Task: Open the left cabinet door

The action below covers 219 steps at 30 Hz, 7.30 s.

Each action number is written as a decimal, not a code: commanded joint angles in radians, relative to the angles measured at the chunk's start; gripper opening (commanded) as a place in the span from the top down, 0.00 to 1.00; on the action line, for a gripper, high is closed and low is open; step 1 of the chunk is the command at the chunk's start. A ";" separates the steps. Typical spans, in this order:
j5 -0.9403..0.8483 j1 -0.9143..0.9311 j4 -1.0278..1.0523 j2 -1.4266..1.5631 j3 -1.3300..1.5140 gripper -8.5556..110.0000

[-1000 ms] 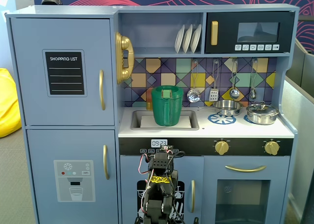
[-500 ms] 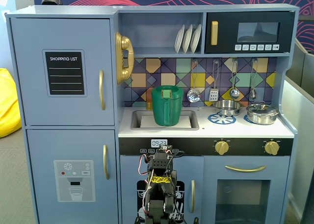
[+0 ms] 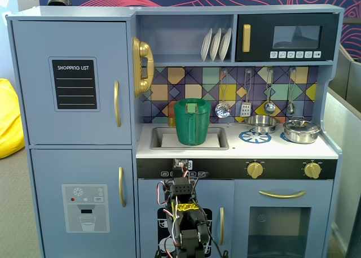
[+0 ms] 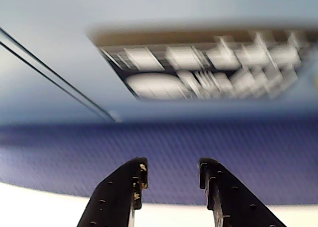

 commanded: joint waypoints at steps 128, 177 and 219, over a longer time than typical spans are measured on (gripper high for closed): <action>-0.233 -0.374 -0.566 -0.644 -1.147 0.88; -0.276 -0.508 -0.495 -0.634 -1.019 0.89; 0.060 0.087 0.262 -0.006 -0.081 0.91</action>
